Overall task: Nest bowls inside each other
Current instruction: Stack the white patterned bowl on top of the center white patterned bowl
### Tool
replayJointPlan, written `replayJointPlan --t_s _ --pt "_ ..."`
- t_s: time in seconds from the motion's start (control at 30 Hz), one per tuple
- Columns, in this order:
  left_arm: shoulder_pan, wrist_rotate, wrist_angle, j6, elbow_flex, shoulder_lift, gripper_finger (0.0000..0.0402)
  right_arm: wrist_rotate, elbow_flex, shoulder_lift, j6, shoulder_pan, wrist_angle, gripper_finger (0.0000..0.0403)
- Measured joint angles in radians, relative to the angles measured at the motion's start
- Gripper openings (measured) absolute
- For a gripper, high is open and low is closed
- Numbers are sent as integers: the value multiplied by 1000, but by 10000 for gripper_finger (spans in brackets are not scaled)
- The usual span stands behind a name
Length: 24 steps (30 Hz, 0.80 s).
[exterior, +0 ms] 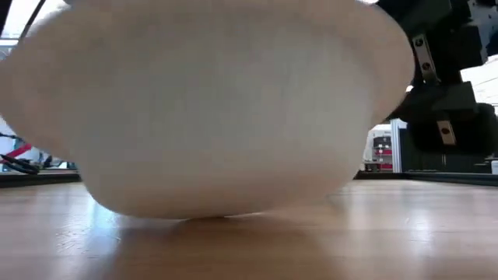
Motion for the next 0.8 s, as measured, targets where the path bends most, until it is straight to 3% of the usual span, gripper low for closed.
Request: replayJointPlan --t_s 0.27,0.47,0.8 --pt "0 -21 9 -23 -3 0 0 -68 48 64 14 0 -14 178" --pt "0 -38 14 -23 -5 0 0 -77 59 124 74 7 -13 178" --pt "0 -48 27 -28 -2 7 0 -86 136 216 34 9 1 161"
